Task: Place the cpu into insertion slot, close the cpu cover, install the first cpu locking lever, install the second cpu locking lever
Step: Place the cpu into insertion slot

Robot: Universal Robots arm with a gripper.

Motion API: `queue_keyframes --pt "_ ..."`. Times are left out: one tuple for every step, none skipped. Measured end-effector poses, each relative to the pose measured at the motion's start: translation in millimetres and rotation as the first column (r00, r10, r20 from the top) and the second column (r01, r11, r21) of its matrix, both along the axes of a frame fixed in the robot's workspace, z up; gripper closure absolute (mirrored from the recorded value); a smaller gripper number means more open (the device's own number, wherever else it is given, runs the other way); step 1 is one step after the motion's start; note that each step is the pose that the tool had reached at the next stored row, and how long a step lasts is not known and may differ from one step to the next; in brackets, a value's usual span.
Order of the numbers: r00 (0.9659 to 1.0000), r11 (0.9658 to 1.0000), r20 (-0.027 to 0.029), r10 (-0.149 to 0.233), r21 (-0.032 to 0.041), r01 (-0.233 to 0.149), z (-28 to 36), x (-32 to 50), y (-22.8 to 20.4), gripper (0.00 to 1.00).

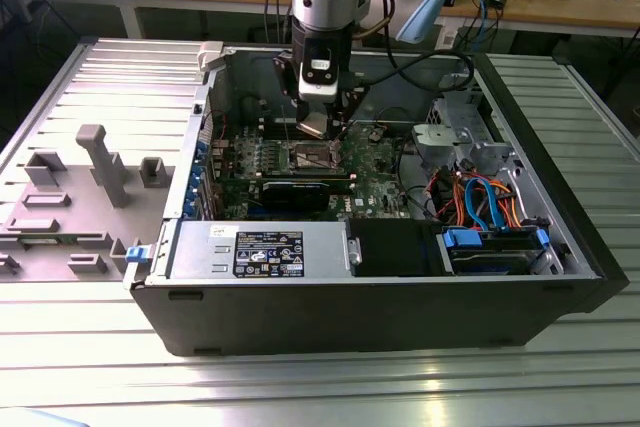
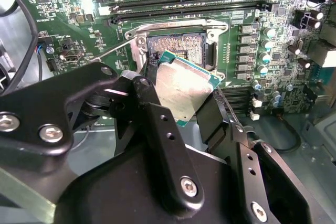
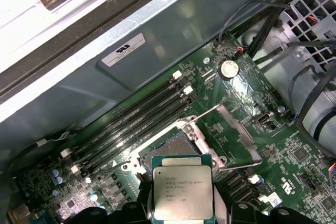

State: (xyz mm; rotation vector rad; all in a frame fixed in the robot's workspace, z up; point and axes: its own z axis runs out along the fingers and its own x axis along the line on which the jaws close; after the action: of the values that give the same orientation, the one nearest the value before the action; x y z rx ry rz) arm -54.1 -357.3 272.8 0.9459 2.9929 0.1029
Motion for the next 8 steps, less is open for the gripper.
queue_keyframes --pt "1.0000 1.0000 0.0000 -0.002 0.0000 0.002 0.0 0.0 0.0 0.45" --pt "1.0000 1.0000 0.0000 -0.005 0.0001 0.005 0.0 0.0 0.0 0.45" --pt "1.0000 1.0000 0.0000 -0.007 0.0000 0.007 0.0 0.0 0.0 0.45" --pt "0.9999 0.9999 0.0000 -0.010 0.0000 0.010 0.0 0.0 0.0 0.45" --pt "0.9999 0.9999 -0.0001 -0.013 0.0000 0.013 0.0 0.0 0.0 0.45" --pt "0.9999 0.9999 0.0000 -0.016 0.0000 0.016 0.0 0.0 0.0 0.45" --pt "0.9998 0.9998 0.0000 -0.019 0.0000 0.019 0.0 0.0 0.0 0.45" --pt "0.9997 0.9997 0.0000 -0.022 0.0000 0.022 0.0 0.0 0.0 0.45"
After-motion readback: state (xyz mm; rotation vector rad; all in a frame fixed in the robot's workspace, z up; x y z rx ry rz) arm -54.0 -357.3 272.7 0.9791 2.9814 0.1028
